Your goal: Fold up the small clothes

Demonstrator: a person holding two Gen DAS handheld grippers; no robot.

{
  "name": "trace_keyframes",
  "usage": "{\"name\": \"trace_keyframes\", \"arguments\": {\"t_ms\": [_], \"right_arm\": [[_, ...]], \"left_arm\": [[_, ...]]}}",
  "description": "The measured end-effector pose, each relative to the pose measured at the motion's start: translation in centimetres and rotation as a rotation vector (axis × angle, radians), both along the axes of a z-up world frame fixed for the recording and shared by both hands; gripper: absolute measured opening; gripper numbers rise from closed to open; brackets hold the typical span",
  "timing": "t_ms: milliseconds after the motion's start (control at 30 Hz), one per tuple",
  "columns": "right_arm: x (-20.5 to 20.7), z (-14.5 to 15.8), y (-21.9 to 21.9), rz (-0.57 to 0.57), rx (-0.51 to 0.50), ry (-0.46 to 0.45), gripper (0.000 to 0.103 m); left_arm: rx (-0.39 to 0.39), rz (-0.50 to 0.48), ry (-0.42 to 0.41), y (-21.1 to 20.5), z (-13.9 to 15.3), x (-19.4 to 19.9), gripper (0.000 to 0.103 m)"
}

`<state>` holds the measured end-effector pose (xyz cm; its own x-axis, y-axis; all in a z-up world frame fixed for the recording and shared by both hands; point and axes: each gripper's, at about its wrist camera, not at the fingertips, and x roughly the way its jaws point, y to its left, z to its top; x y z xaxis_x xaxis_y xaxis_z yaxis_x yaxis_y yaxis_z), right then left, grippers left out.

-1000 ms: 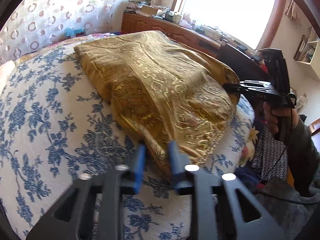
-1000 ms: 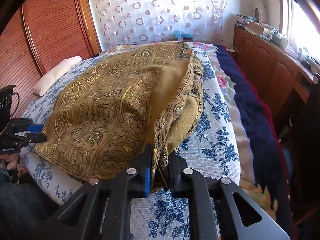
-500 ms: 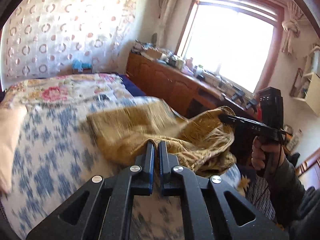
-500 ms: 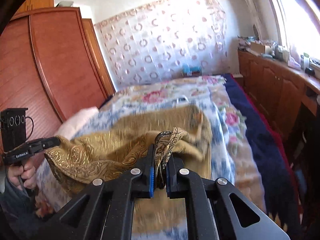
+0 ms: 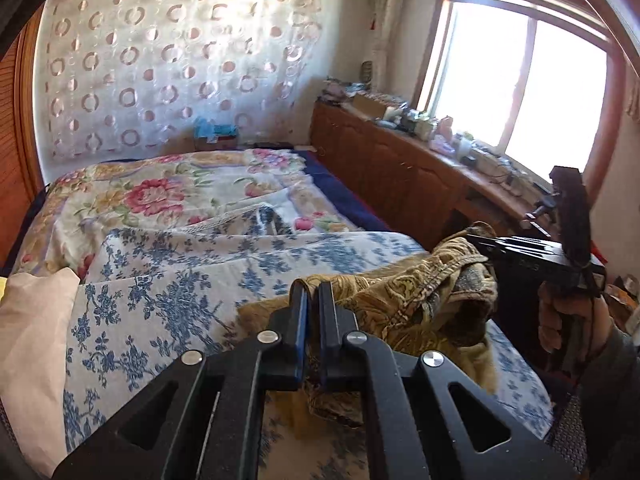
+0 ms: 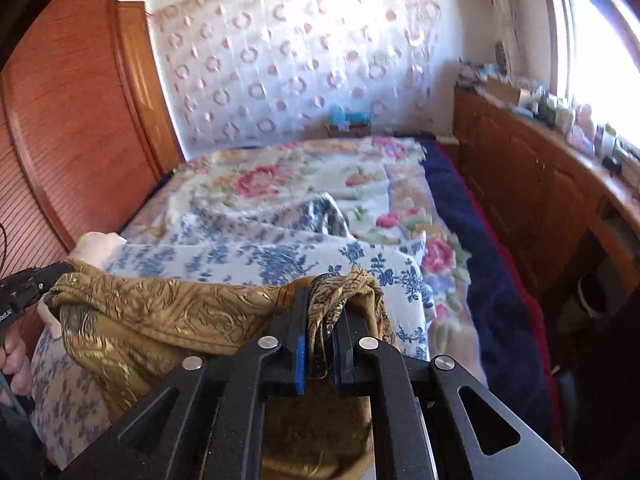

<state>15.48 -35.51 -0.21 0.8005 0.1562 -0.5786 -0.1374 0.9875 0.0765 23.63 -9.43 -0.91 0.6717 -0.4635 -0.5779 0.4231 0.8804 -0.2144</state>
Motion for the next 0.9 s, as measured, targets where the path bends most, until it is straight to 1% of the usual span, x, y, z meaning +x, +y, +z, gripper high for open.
{"name": "trace_keyframes", "arguments": {"t_ms": [33,67,133,167,200,233,267,300,367,433,500,567,633,667,733,833,900], "right_arm": [[0.7,-0.5,0.1,0.001,-0.014,0.011,0.009],[1.4,-1.0,0.2,-0.001,-0.026,0.030,0.014],[2.6,-1.6,0.7,-0.015,-0.047,0.073,0.019],[2.6,-1.7,0.9,-0.023,-0.066,0.077,0.022],[2.3,-1.4,1.0,-0.035,-0.085,0.064,0.033],[2.3,-0.5,1.0,-0.048,-0.095,0.045,0.041],[1.9,0.2,0.9,-0.067,-0.100,0.013,0.062],[1.4,1.0,0.9,-0.081,-0.101,-0.020,0.074],[-0.3,2.3,0.5,-0.100,-0.100,-0.079,0.074],[-2.2,3.1,0.6,-0.097,-0.109,-0.087,0.074],[-5.0,3.2,1.1,-0.032,-0.106,-0.097,0.074],[-7.8,2.4,2.0,0.017,-0.124,-0.102,0.074],[-10.3,1.2,3.1,0.080,-0.137,-0.072,0.074],[-11.6,0.5,3.6,0.116,-0.136,-0.058,0.069],[-13.7,-1.1,4.9,0.183,-0.135,-0.022,0.065],[-16.0,-3.6,6.7,0.255,-0.131,0.035,0.063],[-16.6,-4.8,7.3,0.285,-0.142,0.058,0.063]], "left_arm": [[-0.006,0.008,0.018,0.1,-0.7,0.8,0.005],[-0.008,0.009,0.031,0.2,-1.1,1.2,0.008],[0.019,0.015,0.042,0.3,-1.8,1.6,0.024],[0.040,0.025,0.022,0.6,-1.9,1.3,0.037],[0.044,0.024,0.000,0.7,-1.7,0.8,0.044],[0.041,0.021,-0.009,1.0,-1.6,0.5,0.046],[0.034,0.019,-0.009,1.4,-1.4,0.1,0.053],[0.028,0.016,-0.010,1.6,-1.3,-0.1,0.066],[0.018,0.000,-0.025,2.0,-0.7,-1.0,0.077],[0.035,-0.011,-0.046,2.3,-0.2,-2.2,0.079],[0.038,-0.027,-0.068,2.7,0.1,-3.5,0.079],[0.042,-0.029,-0.080,2.9,0.3,-4.8,0.079],[0.055,-0.028,-0.084,3.0,0.2,-5.7,0.079],[0.061,-0.030,-0.086,3.0,0.0,-6.4,0.079],[0.066,-0.035,-0.086,3.1,-0.3,-7.1,0.079],[0.090,-0.044,-0.089,3.0,-0.7,-8.2,0.079],[0.094,-0.048,-0.087,2.9,-0.9,-8.6,0.079]]}}
